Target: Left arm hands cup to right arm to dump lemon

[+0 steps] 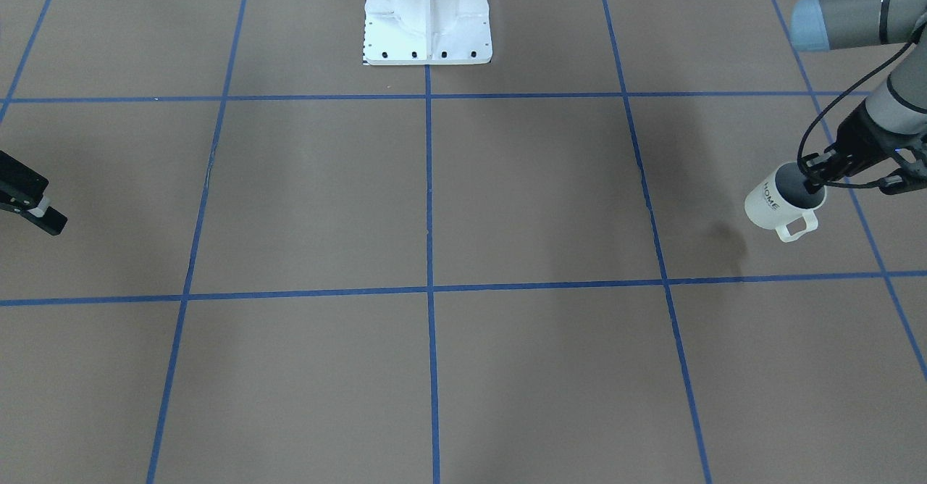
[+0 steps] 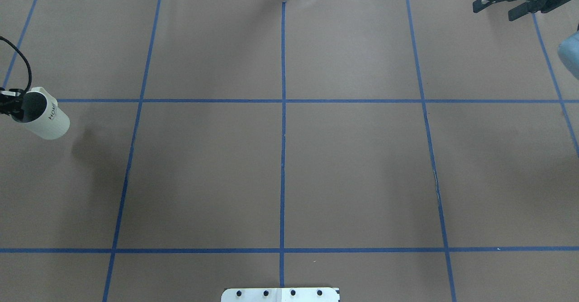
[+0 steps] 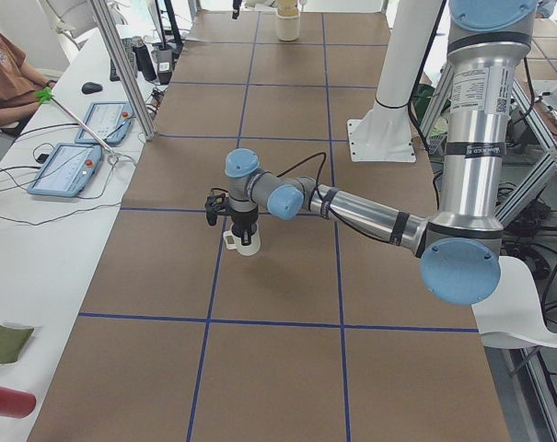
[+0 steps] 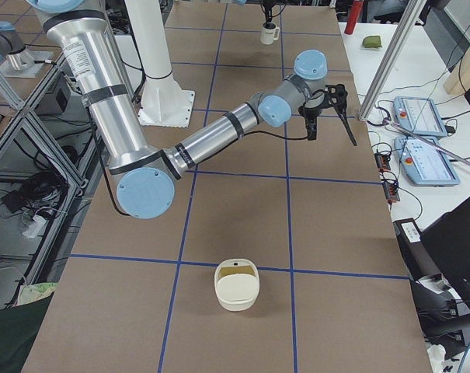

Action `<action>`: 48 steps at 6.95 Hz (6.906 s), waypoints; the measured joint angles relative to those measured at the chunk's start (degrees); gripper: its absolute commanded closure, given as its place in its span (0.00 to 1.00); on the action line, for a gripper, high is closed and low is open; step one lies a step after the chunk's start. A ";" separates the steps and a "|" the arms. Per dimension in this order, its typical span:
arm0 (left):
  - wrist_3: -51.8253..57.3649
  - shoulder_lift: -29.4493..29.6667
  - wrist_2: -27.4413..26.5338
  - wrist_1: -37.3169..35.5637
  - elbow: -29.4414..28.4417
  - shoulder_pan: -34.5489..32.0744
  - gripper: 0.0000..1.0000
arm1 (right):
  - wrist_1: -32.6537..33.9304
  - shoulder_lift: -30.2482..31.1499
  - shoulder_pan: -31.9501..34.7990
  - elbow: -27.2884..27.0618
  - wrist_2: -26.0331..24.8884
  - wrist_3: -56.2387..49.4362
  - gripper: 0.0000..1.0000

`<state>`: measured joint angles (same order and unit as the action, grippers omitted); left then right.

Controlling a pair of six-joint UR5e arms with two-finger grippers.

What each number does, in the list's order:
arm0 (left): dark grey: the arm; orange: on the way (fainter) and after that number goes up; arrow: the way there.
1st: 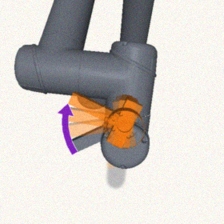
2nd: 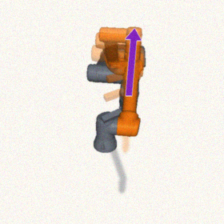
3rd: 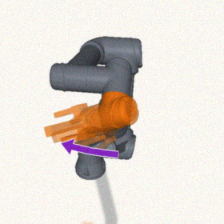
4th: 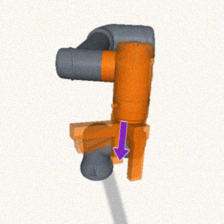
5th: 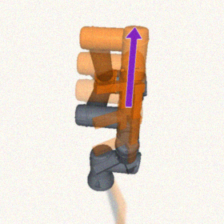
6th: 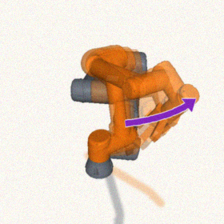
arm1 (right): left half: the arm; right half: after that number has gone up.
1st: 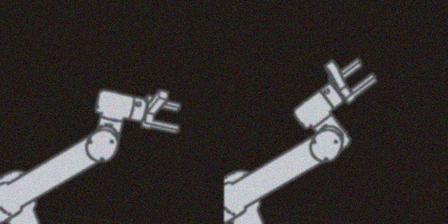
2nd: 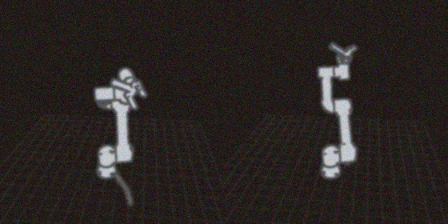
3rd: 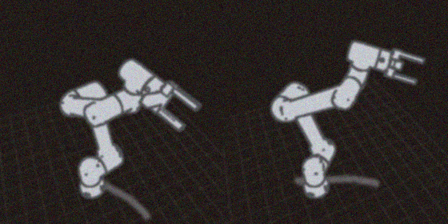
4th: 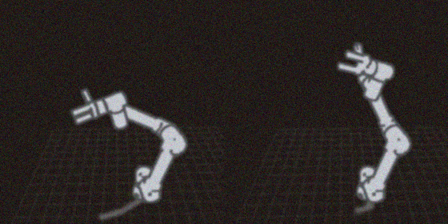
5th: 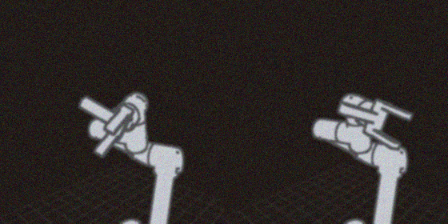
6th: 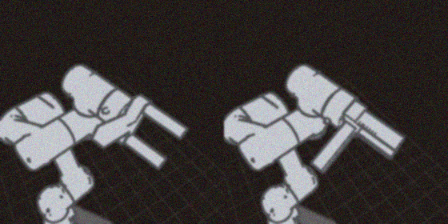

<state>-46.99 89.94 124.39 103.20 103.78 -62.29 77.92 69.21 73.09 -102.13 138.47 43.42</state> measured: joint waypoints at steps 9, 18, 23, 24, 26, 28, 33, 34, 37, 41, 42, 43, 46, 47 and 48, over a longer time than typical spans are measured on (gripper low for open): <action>-3.52 -4.60 -0.66 4.62 0.63 6.17 0.00 | 0.13 0.49 -0.57 -0.09 -0.04 -0.18 0.00; 28.15 -0.83 1.08 -7.16 4.41 -6.92 0.00 | 19.67 9.54 10.18 0.58 -0.62 -42.91 0.00; 49.79 -4.10 10.59 -6.64 -3.43 -23.13 0.00 | 19.55 22.43 16.19 0.06 -1.35 -55.30 0.00; 50.92 -4.45 10.72 -6.23 -4.44 -24.32 0.00 | 19.57 23.00 16.30 1.42 -1.59 -55.33 0.00; 51.65 -4.95 6.35 -5.22 -5.86 -24.91 0.00 | 19.56 24.40 16.53 4.64 -1.74 -55.11 0.00; 51.75 -5.29 4.87 -5.40 -6.07 -24.98 0.00 | 18.96 25.32 17.77 4.63 -1.78 -55.01 0.00; 51.26 -5.76 5.12 -7.18 -5.36 -24.99 0.00 | 13.84 25.26 18.83 2.56 -1.91 -47.06 0.00; 51.23 -5.83 5.62 -7.26 -5.36 -25.01 0.00 | 13.52 25.16 18.77 2.96 -1.90 -46.86 0.00; 51.21 -5.86 6.51 -7.25 -5.42 -25.07 0.00 | 11.35 25.08 18.29 4.94 -1.89 -46.76 0.00; 51.21 -5.83 6.56 -7.28 -5.43 -25.05 0.00 | 10.86 25.09 17.14 5.92 -1.88 -46.83 0.00; 51.21 -5.80 6.56 -7.30 -5.46 -25.04 0.00 | 10.86 25.10 17.13 5.79 -1.83 -46.79 0.00; 51.21 -5.77 6.56 -7.31 -5.49 -25.02 0.00 | 10.85 25.10 17.14 5.65 -1.81 -46.77 0.00; 51.21 -5.79 6.56 -7.31 -5.42 -25.00 0.00 | 10.80 25.05 17.17 5.35 -1.74 -46.74 0.00; 51.19 -5.80 6.55 -7.31 -5.40 -25.01 0.00 | 10.79 25.02 17.17 5.26 -1.72 -46.70 0.00; 51.13 -5.53 6.51 -7.31 -5.60 -25.01 0.00 | 10.82 25.02 17.17 5.23 -1.72 -46.68 0.00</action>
<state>4.14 84.41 130.90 95.89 98.19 -87.30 88.74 94.23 90.26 -96.91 136.75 -3.26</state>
